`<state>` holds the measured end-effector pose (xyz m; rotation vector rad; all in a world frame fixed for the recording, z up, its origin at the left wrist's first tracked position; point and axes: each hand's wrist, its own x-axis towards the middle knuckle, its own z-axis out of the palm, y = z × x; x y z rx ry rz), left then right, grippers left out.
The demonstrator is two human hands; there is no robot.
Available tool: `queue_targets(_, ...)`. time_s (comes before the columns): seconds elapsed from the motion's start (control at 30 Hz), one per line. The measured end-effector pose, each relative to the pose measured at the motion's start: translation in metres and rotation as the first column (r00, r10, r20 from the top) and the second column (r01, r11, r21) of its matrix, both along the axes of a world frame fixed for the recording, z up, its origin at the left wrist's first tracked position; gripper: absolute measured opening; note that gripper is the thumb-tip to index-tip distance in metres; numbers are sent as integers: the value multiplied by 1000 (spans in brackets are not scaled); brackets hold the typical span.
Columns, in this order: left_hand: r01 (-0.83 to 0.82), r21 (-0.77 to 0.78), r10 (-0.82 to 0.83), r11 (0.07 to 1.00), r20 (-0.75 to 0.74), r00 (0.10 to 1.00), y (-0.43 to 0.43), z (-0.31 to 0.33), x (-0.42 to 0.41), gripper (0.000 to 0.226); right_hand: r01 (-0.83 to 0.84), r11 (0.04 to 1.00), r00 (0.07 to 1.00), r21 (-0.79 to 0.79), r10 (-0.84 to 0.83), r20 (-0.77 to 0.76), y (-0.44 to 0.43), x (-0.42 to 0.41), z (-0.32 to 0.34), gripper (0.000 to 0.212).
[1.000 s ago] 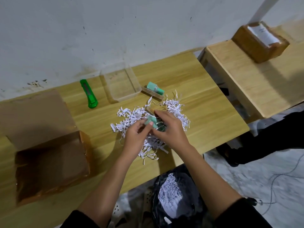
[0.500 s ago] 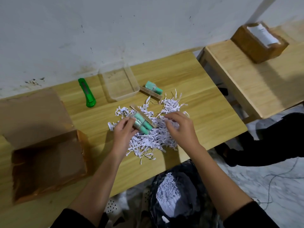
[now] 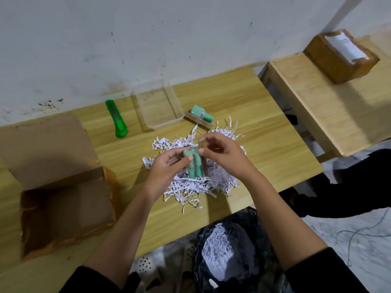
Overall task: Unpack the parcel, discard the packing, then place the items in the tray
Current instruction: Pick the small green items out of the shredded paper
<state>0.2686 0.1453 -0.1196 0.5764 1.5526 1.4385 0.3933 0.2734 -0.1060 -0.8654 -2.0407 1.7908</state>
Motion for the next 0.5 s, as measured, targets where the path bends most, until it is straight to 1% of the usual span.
queue_targets(0.07, 3, 10, -3, 1000, -32, 999, 3, 2, 0, 24, -7, 1000, 1000, -12, 7, 7, 5, 1, 0, 17)
queue_targets(0.17, 19, 29, -18, 999, -35, 999, 9, 4, 1, 26, -23, 998, 1000, -61, 23, -6, 13, 6, 3, 14)
queue_targets(0.27, 75, 23, -74, 997, -35, 997, 14, 4, 0, 27, -34, 996, 999, -85, 34, -12, 21, 8, 7, 9)
queue_targets(0.33, 119, 17, -119, 993, -31, 992, 16, 4, -1, 29, -56, 994, 998, -94, 56, -5, 22, 8, 11, 13)
queue_targets(0.4, 126, 14, -125, 992, -30, 992, 16, 3, -1, 30, -66, 991, 998, -116, 64, -19, 21, 7, 11, 16)
queue_targets(0.5, 98, 15, -98, 995, -25, 995, 15, 2, 1, 31, -32, 969, 999, -246, 24, -34, 22, 8, 5, 25)
